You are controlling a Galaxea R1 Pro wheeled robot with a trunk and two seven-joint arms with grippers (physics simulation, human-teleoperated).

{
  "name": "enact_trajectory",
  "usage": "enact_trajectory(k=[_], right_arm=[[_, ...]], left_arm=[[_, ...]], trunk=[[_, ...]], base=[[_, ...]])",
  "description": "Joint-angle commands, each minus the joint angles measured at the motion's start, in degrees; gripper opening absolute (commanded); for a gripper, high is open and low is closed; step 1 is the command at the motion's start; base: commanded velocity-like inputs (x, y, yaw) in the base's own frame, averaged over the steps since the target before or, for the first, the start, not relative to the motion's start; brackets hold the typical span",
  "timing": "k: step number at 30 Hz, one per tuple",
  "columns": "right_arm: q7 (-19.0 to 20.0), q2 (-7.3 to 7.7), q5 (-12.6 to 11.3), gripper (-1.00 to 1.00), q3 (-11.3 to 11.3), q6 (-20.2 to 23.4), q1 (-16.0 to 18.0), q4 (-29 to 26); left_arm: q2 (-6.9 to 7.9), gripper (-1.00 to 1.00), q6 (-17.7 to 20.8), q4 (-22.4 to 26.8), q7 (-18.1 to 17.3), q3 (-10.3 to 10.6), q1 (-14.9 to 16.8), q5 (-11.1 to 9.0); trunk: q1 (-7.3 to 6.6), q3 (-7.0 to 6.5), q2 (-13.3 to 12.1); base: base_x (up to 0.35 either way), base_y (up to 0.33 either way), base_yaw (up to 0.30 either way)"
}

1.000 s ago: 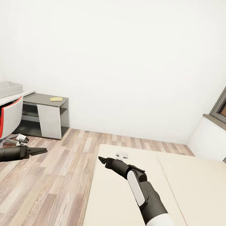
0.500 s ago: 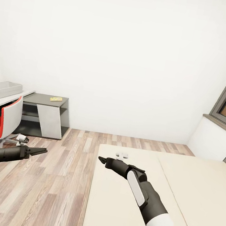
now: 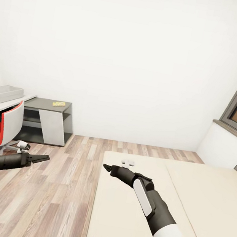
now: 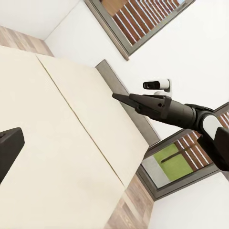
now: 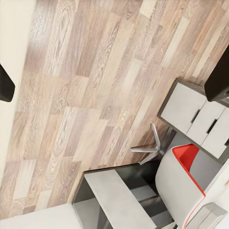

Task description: Put all the toys in the child's room - the three board games (two on the bed and one on the table), the two jigsaw puzzles on the table, and the tennis ball on the table - inside the toy box on the table in the child's room.

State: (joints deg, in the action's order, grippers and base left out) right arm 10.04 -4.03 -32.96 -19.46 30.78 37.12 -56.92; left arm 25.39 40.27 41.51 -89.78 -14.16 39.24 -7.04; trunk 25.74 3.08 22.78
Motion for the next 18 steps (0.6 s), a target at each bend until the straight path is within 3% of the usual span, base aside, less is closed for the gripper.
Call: enact_trajectory(k=[1,18], right_arm=[[0.1,-0.01,-0.1,1.00,0.0,0.3,0.1,0.0],[0.1,-0.01,-0.1,1.00,0.0,0.2,0.1,0.0]], left_arm=[[0.01,1.00,0.6,0.0,-0.2,0.0,0.0,0.0],[0.02,1.00,0.7,0.0,-0.2,0.0,0.0,0.0]], trunk=[[0.04,0.14,0.1],[0.04,0.14,0.1]], base=[[0.000,0.049,0.000],[0.000,0.172,0.000]])
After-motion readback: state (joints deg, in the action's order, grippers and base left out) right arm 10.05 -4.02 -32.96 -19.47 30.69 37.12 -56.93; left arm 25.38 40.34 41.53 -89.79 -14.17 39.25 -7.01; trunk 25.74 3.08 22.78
